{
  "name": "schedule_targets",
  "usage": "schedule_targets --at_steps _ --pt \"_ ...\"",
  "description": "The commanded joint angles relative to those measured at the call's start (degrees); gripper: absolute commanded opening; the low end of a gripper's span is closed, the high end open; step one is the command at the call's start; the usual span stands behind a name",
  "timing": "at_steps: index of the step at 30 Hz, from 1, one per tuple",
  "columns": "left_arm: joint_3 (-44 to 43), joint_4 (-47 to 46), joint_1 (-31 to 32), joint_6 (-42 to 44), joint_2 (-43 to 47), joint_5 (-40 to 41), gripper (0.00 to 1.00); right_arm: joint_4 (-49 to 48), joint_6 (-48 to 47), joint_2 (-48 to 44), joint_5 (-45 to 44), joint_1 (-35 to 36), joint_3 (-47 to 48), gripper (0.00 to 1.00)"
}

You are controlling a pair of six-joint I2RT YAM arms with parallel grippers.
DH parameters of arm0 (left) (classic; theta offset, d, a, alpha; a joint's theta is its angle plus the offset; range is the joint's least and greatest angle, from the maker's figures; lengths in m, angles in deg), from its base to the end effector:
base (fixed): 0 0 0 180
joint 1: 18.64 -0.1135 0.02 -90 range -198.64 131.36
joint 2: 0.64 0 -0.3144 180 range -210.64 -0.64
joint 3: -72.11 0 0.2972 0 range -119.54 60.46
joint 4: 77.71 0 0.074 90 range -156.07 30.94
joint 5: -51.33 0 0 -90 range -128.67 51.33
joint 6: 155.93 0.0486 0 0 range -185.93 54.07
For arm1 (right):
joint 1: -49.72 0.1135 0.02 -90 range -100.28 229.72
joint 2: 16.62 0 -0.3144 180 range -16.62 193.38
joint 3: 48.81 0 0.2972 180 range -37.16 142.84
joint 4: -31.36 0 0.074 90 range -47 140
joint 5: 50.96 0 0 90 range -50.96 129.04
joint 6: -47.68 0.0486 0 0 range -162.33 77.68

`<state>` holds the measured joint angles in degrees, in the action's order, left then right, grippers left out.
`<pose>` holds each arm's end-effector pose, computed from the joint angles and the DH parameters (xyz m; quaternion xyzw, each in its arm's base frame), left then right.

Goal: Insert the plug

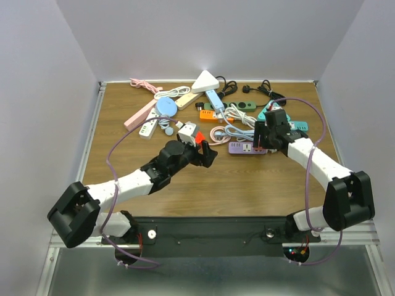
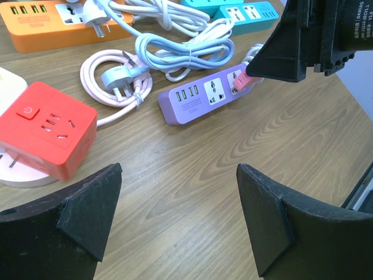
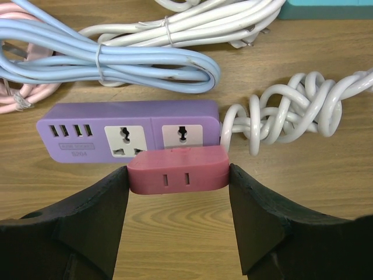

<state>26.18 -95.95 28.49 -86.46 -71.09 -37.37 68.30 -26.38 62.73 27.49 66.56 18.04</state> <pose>0.2097 -0.2243 0.2730 0.1640 0.7265 -0.3645 0.5590 0.3198 0.0866 0.2658 0.0275 0.9335 0.0068 0.3575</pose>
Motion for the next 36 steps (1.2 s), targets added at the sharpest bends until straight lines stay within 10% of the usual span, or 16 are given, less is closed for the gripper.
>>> schedule_targets --at_steps 1,36 --pt "-3.8 -1.8 -0.3 -0.7 -1.4 -0.7 0.91 -3.9 1.5 -1.6 -0.7 -0.3 -0.7 0.0" --pt "-36.0 7.8 0.3 -1.7 -43.2 -4.8 0.75 -8.2 3.5 -7.3 -2.4 -0.4 -5.3 0.0"
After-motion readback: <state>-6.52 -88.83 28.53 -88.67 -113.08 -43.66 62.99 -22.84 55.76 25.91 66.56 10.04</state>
